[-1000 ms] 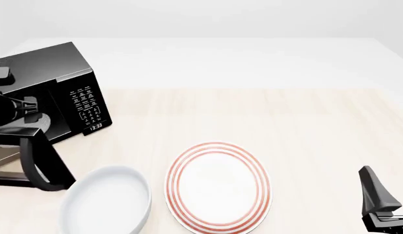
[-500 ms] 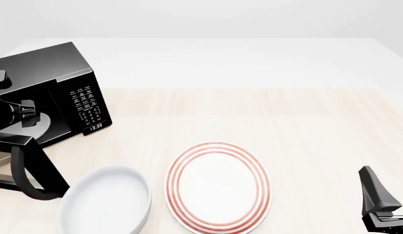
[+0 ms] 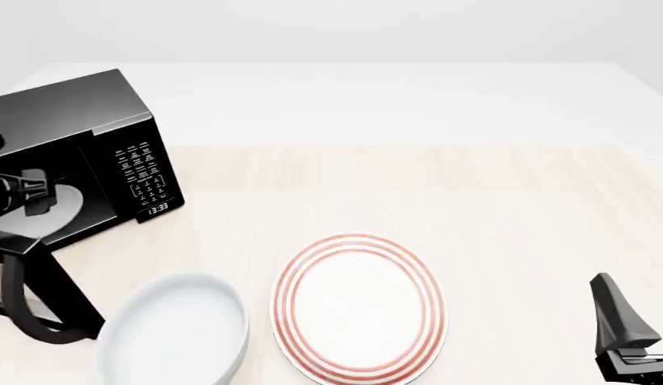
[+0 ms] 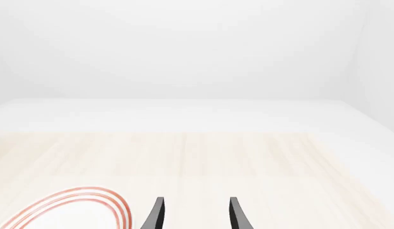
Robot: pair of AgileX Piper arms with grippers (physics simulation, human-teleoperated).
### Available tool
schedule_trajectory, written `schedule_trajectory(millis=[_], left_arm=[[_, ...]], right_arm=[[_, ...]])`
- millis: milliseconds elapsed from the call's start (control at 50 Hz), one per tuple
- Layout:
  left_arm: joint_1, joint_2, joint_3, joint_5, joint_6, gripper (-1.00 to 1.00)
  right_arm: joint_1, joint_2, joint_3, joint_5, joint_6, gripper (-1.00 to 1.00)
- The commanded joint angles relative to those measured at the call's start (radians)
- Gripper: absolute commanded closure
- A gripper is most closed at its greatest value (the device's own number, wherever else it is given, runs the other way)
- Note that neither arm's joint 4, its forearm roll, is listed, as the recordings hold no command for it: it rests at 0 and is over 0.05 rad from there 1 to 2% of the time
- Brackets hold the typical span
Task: Open the microwave.
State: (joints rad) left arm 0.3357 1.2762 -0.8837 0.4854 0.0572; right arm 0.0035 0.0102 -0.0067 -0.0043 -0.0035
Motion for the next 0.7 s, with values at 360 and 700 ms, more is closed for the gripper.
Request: schedule_trajectory(millis=[360,700], left_arm=[[0.040,-0.057,0.040,0.013,0.006,-1.00],[0.037,-0.063,0.039,0.022,0.003,-1.00]], right_arm=[[0.000,0.000,0.000,0.000,0.000,-1.00],[0.000,0.000,0.000,0.000,0.000,-1.00]])
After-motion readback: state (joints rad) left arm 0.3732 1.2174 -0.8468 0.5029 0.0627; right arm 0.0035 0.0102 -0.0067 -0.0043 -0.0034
